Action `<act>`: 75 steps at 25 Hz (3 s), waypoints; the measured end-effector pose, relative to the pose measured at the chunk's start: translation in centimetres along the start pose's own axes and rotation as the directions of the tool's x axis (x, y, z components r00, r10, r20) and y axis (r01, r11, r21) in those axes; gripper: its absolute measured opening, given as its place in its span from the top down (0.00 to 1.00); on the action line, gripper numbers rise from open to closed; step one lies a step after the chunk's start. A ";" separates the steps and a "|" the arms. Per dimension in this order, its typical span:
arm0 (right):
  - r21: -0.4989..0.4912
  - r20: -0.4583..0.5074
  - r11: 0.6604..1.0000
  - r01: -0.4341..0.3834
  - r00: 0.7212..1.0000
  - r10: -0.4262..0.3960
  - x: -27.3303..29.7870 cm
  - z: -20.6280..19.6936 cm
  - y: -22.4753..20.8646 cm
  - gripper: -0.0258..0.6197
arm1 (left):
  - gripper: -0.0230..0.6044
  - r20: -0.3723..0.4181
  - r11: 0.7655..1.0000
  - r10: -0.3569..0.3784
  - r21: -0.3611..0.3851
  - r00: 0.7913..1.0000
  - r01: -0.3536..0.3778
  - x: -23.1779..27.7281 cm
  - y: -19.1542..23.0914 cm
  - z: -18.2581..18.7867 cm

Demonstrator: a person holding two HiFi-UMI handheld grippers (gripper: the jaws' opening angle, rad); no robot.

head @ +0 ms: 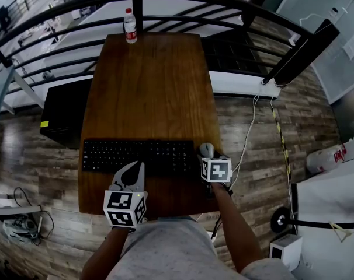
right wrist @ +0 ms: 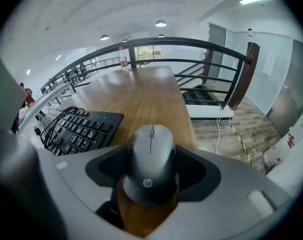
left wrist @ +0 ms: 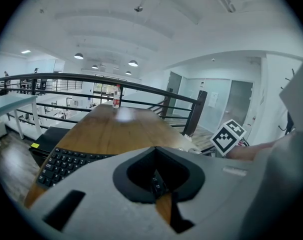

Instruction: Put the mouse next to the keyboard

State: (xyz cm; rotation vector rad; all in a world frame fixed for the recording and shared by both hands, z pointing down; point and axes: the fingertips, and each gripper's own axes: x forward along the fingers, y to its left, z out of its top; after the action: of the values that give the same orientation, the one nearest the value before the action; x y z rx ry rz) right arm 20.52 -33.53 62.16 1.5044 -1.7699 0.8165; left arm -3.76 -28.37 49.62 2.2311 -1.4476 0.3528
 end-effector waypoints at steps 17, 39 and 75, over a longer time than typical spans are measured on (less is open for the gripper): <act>-0.009 0.099 1.000 0.001 0.995 0.000 -1.9 1.8 0.4 0.52 | 0.97 0.018 1.000 0.002 -0.004 1.000 -0.002 -0.8 0.3 0.3; -0.162 0.423 0.979 -0.122 0.888 0.181 -14.7 6.8 11.8 0.77 | 0.97 0.076 1.000 0.003 -0.002 0.997 -0.003 -6.4 1.7 0.9; -0.277 0.554 0.942 -0.190 0.769 0.318 -24.2 2.3 22.2 0.95 | 0.97 0.112 0.998 -0.030 0.050 0.993 0.024 -13.2 2.2 0.3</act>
State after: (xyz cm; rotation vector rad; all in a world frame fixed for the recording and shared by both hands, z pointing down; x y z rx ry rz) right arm 1.11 -18.41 40.31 1.4911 -2.4812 0.2590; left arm -11.27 -18.82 43.99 2.3412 -1.4790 0.2599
